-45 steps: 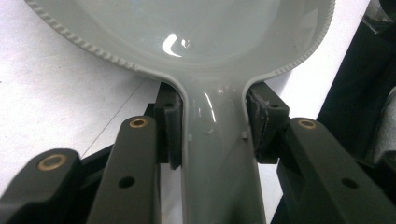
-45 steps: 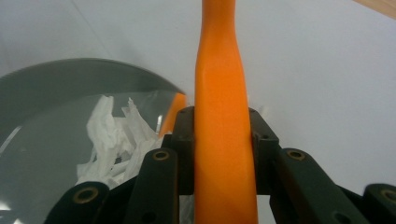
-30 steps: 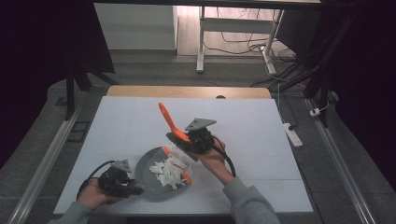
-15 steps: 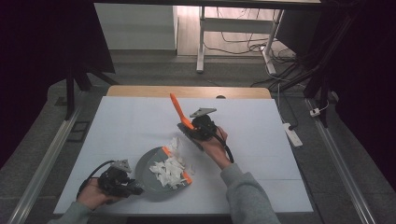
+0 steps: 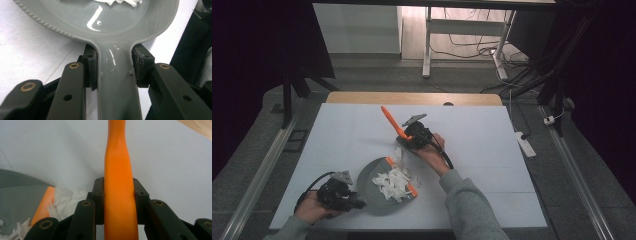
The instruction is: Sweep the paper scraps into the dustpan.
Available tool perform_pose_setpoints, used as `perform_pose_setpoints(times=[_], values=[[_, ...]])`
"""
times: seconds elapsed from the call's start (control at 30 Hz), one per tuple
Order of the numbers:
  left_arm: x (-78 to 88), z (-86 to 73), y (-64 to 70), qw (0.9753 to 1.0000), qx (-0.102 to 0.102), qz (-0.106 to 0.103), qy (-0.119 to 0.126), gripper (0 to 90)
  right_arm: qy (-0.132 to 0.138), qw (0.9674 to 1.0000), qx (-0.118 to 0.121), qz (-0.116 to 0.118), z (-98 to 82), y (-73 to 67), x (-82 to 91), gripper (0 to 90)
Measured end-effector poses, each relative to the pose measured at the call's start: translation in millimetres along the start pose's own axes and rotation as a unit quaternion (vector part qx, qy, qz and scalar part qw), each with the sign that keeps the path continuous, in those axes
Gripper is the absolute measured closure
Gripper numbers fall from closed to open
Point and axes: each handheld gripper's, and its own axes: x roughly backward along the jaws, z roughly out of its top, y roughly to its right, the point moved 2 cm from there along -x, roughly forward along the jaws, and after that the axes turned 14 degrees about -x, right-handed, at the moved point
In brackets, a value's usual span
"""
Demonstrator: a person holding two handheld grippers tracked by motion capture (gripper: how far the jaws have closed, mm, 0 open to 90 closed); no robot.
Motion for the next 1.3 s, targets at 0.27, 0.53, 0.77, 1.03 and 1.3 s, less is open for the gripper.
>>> perform_pose_setpoints(times=[0.27, 0.53, 0.77, 1.03, 1.3], values=[[-0.4, 0.2, -0.2, 1.0000, 0.001, 0.000, 0.000, 60.9, -0.013, 0.9995, 0.018, 0.020, -6.1, -17.2, 5.3, 70.3], [-0.6, 0.5, 0.0, 1.0000, 0.001, 0.001, -0.001, 60.9, -0.019, 0.9952, 0.074, 0.061, -27.8, -55.8, 21.6, 70.3], [-0.8, 0.7, 0.1, 1.0000, 0.001, 0.001, -0.001, 60.9, 0.034, 0.9919, 0.078, 0.095, -23.4, -64.9, 53.3, 70.2], [-1.2, 0.7, -0.2, 1.0000, 0.001, 0.001, -0.002, 60.9, 0.060, 0.9969, 0.025, 0.044, -5.9, -26.9, 60.4, 70.2], [-1.3, 0.7, 0.0, 1.0000, 0.002, 0.002, -0.001, 60.9, 0.030, 0.9990, 0.014, 0.030, -7.1, -21.8, 29.1, 70.2]])
